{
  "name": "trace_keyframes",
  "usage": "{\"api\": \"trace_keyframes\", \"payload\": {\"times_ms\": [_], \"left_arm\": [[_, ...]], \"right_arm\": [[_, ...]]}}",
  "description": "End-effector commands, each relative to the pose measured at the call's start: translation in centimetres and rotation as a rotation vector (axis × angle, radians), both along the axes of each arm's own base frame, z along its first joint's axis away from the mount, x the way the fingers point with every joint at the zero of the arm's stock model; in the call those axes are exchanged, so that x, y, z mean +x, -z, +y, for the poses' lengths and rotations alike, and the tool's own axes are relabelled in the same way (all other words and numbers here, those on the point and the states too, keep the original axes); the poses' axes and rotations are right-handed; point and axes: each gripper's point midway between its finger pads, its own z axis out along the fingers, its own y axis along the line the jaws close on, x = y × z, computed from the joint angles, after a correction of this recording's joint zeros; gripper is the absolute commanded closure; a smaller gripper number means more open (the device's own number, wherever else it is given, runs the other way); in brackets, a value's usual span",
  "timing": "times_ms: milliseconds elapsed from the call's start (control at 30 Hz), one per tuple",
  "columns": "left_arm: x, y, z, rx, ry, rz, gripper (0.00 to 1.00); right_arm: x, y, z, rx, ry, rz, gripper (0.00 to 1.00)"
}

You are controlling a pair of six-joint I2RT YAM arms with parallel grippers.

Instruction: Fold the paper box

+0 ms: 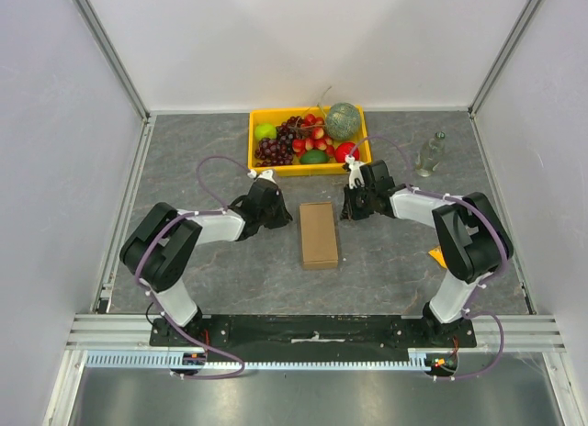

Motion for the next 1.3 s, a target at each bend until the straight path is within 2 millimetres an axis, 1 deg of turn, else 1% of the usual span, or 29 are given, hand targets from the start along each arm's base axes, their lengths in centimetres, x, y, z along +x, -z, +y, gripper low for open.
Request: {"api": "trace_keyframes", "payload": {"times_ms": [0, 100, 133, 233, 333, 400, 467, 500, 600, 633, 733, 833, 867, 900, 967, 1067, 1100, 1200, 1267], "left_arm": [[0.9, 0.4, 0.0, 0.064, 0.024, 0.008, 0.98], [1.6, 0.3, -0.6, 0.051, 0.031, -0.002, 0.98], [1.4, 0.2, -1.3, 0.029, 0.054, 0.004, 0.98], [1.3, 0.4, -2.2, -0.001, 0.077, 0.007, 0.98], [0.7, 0.6, -3.5, -0.044, 0.114, 0.014, 0.98], [0.5, 0.8, -3.9, -0.068, 0.121, 0.022, 0.98], [0.5, 1.1, -3.8, -0.070, 0.117, 0.025, 0.98], [0.3, 1.2, -3.7, -0.062, 0.114, 0.026, 0.98], [-0.3, 2.0, -1.4, 0.004, 0.052, 0.049, 0.98], [-0.8, 2.4, -0.4, 0.031, 0.027, 0.062, 0.98], [-2.4, 2.9, 2.1, 0.077, -0.026, 0.081, 0.98], [-4.5, 3.0, 3.6, 0.083, -0.045, 0.097, 0.98], [-5.1, 3.0, 3.6, 0.081, -0.043, 0.096, 0.98], [-6.0, 3.2, 3.9, 0.088, -0.042, 0.109, 0.98], [-7.2, 3.0, 3.3, 0.083, -0.022, 0.107, 0.98], [-9.0, 3.1, 1.6, 0.075, 0.022, 0.112, 0.98], [-9.3, 3.0, 1.0, 0.065, 0.027, 0.113, 0.98], [-10.2, 3.2, -0.8, 0.035, 0.053, 0.111, 0.98], [-10.4, 3.4, -1.7, 0.028, 0.065, 0.122, 0.98]], "right_arm": [[1.4, -1.6, 2.6, 0.124, -0.029, -0.036, 1.00], [1.5, -1.6, 3.8, 0.187, -0.046, -0.028, 1.00], [1.5, -1.6, 4.0, 0.203, -0.050, -0.022, 1.00], [1.3, -1.6, 4.8, 0.247, -0.063, -0.010, 1.00], [1.1, -1.7, 5.4, 0.281, -0.080, 0.000, 1.00], [1.0, -1.9, 5.6, 0.292, -0.089, 0.004, 1.00], [0.9, -2.0, 5.6, 0.290, -0.094, 0.007, 1.00], [0.9, -1.9, 5.2, 0.270, -0.081, 0.008, 1.00], [0.8, -0.9, 3.0, 0.144, -0.005, 0.017, 1.00], [0.7, -0.5, 1.9, 0.097, 0.031, 0.020, 1.00], [-0.4, 0.1, -0.5, -0.003, 0.103, 0.027, 1.00], [-2.5, 0.4, -1.9, -0.024, 0.139, 0.050, 1.00], [-3.5, 0.6, -2.1, -0.025, 0.142, 0.060, 1.00], [-4.8, 1.2, -2.6, -0.034, 0.141, 0.081, 1.00], [-6.4, 1.3, -2.7, -0.026, 0.135, 0.092, 1.00], [-8.9, 1.4, -1.6, 0.006, 0.087, 0.108, 1.00], [-9.4, 1.2, -1.1, 0.028, 0.073, 0.107, 1.00], [-10.1, 0.7, 0.2, 0.100, 0.046, 0.089, 1.00], [-10.0, 0.5, 1.0, 0.138, 0.028, 0.078, 1.00]]}}
